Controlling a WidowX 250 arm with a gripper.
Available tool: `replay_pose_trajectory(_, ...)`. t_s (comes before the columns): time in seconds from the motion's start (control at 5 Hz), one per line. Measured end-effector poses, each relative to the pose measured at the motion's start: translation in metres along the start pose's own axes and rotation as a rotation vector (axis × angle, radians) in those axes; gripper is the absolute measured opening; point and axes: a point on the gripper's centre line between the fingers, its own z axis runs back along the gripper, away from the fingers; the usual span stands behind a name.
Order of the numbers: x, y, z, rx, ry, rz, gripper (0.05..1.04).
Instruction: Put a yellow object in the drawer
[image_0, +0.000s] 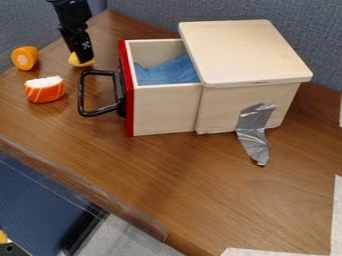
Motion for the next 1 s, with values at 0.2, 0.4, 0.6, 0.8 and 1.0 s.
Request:
replay_pose_trajectory(0.2, 0.011, -0.008, 0.029, -0.014, -0.043, -0.054, 0.631)
replay_pose_trajectory(0.4, 0.015, -0.015, 0.049, -0.049, -0.081, -0.064, 0.631)
replay_pose_trajectory(0.6, 0.024, -0.028, 0.063, -0.093, -0.093, -0.083, 0.632)
replay_pose_trajectory(0.8, 0.041, -0.051, 0.072, -0.113, -0.097, -0.148, 0.631)
replay_pose_trajectory(1.0, 0.049, -0.076, 0.073, -0.136, -0.076, -0.181, 0.632)
